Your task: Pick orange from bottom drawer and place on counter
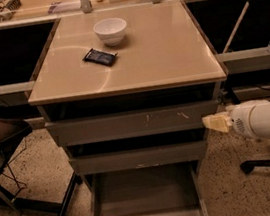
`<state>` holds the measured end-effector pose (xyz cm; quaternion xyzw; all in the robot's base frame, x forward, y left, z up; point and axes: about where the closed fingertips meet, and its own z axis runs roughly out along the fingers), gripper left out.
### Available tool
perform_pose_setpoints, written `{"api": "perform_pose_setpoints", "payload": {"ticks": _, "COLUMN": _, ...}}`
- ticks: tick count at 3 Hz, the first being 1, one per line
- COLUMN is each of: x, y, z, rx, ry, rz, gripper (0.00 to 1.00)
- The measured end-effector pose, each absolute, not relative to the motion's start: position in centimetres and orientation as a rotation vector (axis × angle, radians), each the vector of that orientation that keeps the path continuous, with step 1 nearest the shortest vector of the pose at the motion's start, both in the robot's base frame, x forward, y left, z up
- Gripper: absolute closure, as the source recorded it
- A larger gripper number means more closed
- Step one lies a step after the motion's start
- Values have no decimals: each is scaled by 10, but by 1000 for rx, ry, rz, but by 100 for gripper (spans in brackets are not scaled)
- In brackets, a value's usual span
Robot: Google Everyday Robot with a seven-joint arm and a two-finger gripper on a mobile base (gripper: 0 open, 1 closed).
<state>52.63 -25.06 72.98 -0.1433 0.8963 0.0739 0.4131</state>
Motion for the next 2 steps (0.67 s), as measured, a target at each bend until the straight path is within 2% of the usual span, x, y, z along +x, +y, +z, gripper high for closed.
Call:
{"api": "perform_pose_setpoints", "payload": {"ticks": 1, "x": 526, "y": -251, "z": 730, "rx": -360, "ry": 2254, "rz": 186, "gripper": 0}}
{"api": "perform_pose_setpoints", "payload": {"ticks": 2, "x": 526, "y": -251, "z": 730, "rx": -360, "ry": 2254, "rz": 186, "gripper": 0}}
